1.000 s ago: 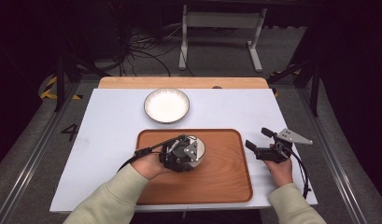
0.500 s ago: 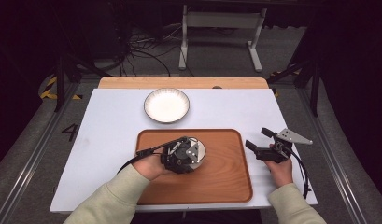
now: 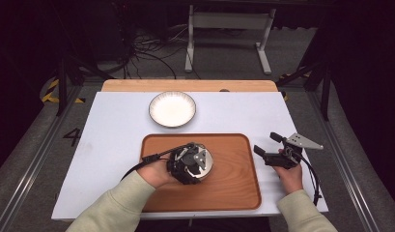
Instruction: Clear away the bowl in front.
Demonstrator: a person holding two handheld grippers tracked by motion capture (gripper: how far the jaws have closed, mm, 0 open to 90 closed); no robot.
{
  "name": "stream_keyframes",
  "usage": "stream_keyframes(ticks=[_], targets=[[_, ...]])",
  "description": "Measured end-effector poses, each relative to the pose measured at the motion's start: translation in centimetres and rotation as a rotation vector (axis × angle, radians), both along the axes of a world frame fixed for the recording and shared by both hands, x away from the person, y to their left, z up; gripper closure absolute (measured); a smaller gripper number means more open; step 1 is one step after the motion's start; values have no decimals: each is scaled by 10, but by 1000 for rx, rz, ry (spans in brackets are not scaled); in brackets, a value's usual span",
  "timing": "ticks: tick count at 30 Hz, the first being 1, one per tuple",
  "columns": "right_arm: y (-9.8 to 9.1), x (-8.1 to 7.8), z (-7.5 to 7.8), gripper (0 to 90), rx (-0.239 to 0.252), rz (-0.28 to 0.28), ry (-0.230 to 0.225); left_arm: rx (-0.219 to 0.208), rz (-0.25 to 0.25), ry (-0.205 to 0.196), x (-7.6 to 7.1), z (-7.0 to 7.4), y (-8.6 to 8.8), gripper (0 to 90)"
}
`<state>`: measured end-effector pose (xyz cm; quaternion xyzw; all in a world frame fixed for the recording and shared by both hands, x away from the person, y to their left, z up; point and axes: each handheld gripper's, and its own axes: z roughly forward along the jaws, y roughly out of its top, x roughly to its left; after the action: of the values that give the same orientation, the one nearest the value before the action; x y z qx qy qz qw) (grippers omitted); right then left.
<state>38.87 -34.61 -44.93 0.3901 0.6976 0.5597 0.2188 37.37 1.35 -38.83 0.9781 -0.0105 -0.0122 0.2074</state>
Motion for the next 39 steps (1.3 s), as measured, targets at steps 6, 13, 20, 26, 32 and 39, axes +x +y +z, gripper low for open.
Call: stream_keyframes(ticks=[6,13,20,26,32,39], targets=[[0,0,0,13,-2,1,0,-60,43,26,3,4,5,400],[1,0,0,13,-3,5,-5,-187,104,22,5,15,22,330],[1,1,0,14,4,10,-8,-261,170,2,4,21,38,280],[1,2,0,14,10,14,-10,-315,213,-32,1,26,56,280],[1,2,-1,15,12,22,-11,-357,272,-47,-3,28,77,279],[1,2,-1,15,15,34,-11,-393,332,-71,-6,30,100,275]])
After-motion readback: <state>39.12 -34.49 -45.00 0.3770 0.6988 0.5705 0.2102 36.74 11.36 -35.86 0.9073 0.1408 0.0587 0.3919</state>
